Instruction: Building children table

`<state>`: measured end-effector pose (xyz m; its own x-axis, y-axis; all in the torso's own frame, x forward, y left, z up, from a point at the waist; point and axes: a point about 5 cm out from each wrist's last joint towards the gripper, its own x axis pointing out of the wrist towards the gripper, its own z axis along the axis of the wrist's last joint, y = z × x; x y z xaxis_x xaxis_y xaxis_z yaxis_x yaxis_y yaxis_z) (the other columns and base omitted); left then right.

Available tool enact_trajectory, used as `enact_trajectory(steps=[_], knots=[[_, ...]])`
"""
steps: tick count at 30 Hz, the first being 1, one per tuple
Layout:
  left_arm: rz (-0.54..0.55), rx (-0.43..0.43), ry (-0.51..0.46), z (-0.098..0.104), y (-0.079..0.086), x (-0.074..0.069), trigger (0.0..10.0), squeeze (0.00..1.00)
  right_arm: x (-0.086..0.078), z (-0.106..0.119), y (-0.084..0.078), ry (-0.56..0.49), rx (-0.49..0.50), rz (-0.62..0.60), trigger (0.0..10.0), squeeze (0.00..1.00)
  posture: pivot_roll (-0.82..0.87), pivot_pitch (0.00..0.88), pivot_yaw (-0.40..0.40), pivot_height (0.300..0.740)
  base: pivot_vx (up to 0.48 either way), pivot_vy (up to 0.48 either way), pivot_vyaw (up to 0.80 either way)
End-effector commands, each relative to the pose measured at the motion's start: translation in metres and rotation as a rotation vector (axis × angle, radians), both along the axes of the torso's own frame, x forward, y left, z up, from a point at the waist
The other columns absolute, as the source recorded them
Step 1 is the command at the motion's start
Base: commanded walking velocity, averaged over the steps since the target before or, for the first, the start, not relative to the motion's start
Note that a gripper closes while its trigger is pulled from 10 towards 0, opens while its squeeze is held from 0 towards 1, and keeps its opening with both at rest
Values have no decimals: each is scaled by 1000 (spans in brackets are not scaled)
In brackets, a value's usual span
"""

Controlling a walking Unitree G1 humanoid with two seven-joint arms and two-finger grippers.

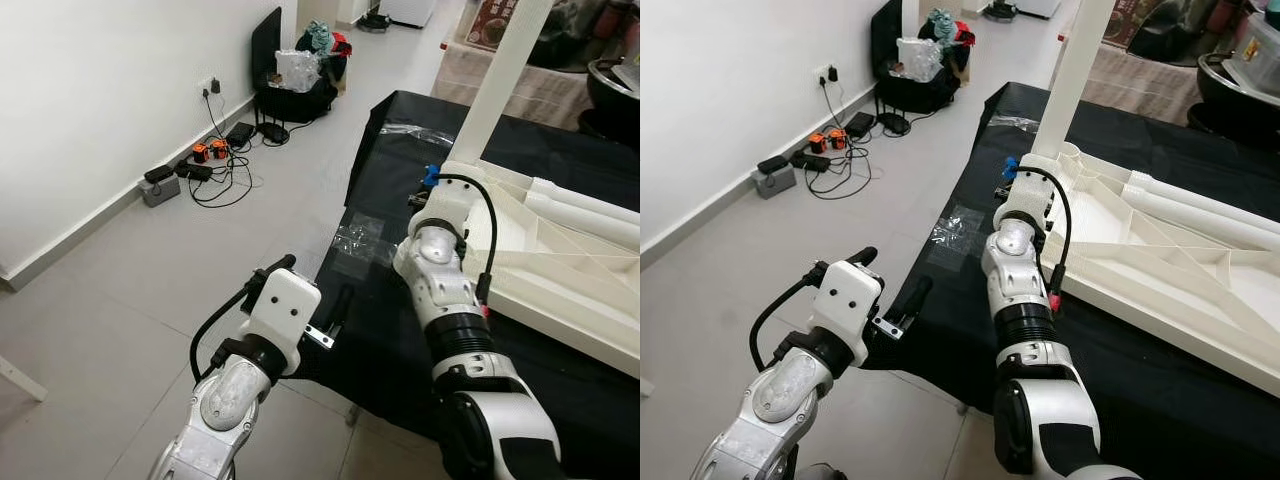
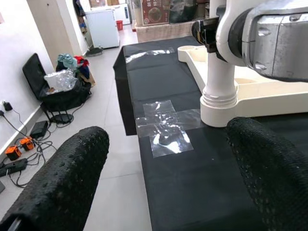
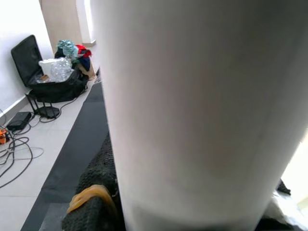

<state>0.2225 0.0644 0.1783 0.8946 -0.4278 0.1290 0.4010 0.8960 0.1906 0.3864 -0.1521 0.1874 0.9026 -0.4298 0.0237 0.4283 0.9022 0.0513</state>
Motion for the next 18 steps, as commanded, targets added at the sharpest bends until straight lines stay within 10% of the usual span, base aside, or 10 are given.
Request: enact_trajectory(steps=[1,2,3,10,11,15,18], knots=[[3,4,3,-1,-1,0,10000,0,0,-5,-3,20,-29,-23,10000,0,73,68,-120,740,0,0,0],[3,4,3,-1,-1,0,10000,0,0,-5,-3,20,-29,-23,10000,0,73,68,-120,740,0,0,0],[3,3,3,-1,-1,0,10000,0,-1,-1,1,-15,-55,2,10000,1000,71,71,-121,740,0,0,0],[3,1,4,-1,-1,0,10000,0,0,11,15,-106,-93,193,10000,1000,70,73,-120,740,0,0,0],[6,1,5,-1,0,0,10000,0,5,13,15,-104,-74,315,10000,0,73,76,-121,740,0,0,0],[7,2,5,-1,0,0,10000,0,7,15,14,-105,-58,372,10000,0,72,76,-121,740,0,0,0],[5,3,5,-1,0,0,10000,0,9,16,22,-102,2,664,10000,0,70,76,-120,740,0,0,0]])
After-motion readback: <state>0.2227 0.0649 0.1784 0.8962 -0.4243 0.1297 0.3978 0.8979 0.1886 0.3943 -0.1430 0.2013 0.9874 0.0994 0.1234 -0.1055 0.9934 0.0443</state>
